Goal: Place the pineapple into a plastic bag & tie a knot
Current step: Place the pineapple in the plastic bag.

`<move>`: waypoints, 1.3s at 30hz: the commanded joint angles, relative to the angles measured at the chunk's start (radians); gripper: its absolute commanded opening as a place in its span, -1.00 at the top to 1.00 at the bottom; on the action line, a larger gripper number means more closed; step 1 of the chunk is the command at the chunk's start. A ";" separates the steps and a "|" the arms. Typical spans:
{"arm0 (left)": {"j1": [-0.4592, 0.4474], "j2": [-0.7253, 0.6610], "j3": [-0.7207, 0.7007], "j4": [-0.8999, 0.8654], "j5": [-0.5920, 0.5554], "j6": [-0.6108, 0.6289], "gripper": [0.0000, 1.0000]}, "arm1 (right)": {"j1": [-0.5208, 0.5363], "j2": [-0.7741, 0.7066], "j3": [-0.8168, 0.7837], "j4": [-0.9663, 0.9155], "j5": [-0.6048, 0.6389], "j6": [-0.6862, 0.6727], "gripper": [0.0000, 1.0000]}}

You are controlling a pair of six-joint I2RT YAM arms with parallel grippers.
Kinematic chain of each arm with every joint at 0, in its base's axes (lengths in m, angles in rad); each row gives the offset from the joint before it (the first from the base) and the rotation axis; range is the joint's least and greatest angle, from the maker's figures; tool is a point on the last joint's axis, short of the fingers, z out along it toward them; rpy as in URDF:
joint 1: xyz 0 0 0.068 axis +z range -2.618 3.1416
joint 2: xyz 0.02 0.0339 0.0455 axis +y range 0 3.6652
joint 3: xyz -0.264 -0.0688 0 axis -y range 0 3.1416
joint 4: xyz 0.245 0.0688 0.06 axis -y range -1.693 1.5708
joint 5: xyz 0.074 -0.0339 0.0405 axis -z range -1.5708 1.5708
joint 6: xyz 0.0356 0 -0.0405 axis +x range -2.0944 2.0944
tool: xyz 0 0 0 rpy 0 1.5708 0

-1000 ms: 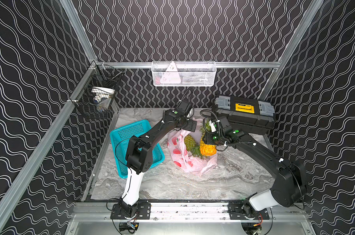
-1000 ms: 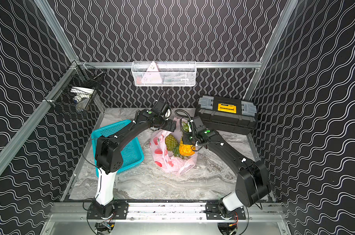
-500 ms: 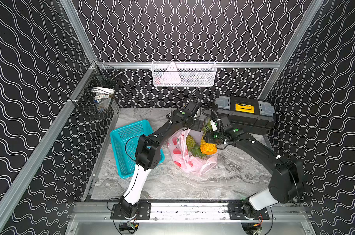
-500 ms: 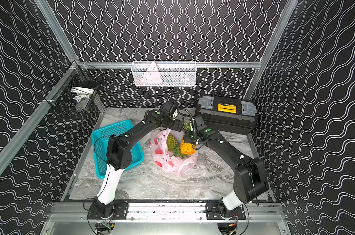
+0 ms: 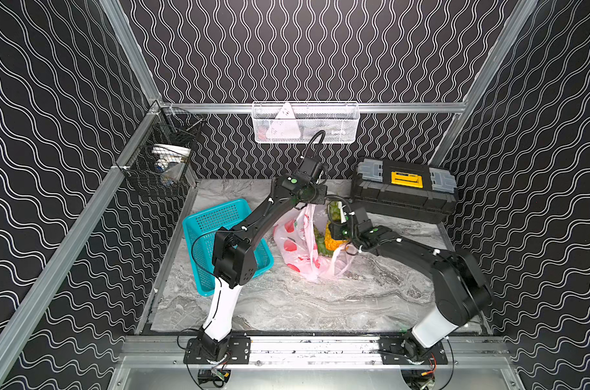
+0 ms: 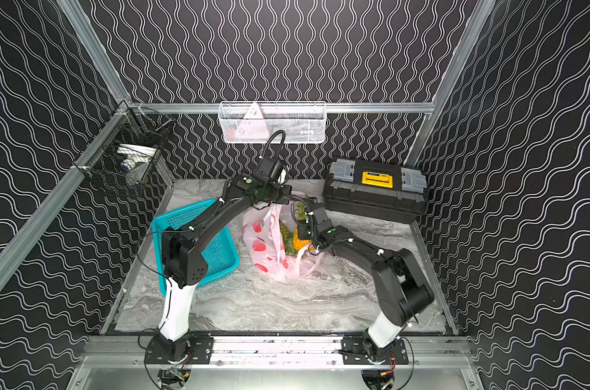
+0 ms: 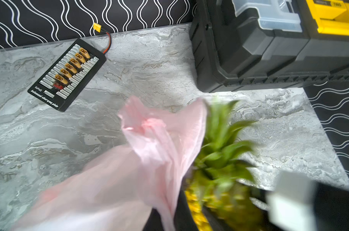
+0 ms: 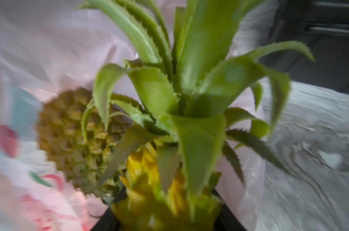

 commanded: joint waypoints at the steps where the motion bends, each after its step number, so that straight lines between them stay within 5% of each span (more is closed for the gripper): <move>1: 0.016 -0.035 -0.014 0.034 0.048 -0.022 1.00 | 0.044 0.078 -0.022 0.086 0.045 -0.115 1.00; 9: 0.095 -0.077 -0.126 0.128 0.269 -0.057 1.00 | 0.054 0.177 0.046 -0.042 -0.242 -0.016 1.00; 13: 0.117 -0.060 -0.200 0.141 0.261 -0.063 1.00 | 0.053 0.085 0.037 -0.014 -0.410 0.014 0.73; 20: 0.190 -0.075 -0.272 0.217 0.329 -0.127 1.00 | 0.100 0.003 0.005 -0.074 -0.387 -0.017 0.73; 25: 0.180 -0.106 -0.291 0.298 0.449 -0.128 1.00 | 0.123 0.160 0.214 -0.258 -0.430 0.008 0.79; 28: 0.181 -0.124 -0.329 0.326 0.458 -0.136 1.00 | 0.118 0.196 0.241 -0.266 -0.410 0.103 0.35; 32: 0.181 -0.094 -0.334 0.296 0.485 -0.121 1.00 | 0.057 0.100 0.120 -0.102 -0.545 0.247 -0.19; 39: 0.187 -0.075 -0.400 0.361 0.505 -0.152 1.00 | 0.029 -0.031 0.076 -0.152 -0.536 0.245 -0.60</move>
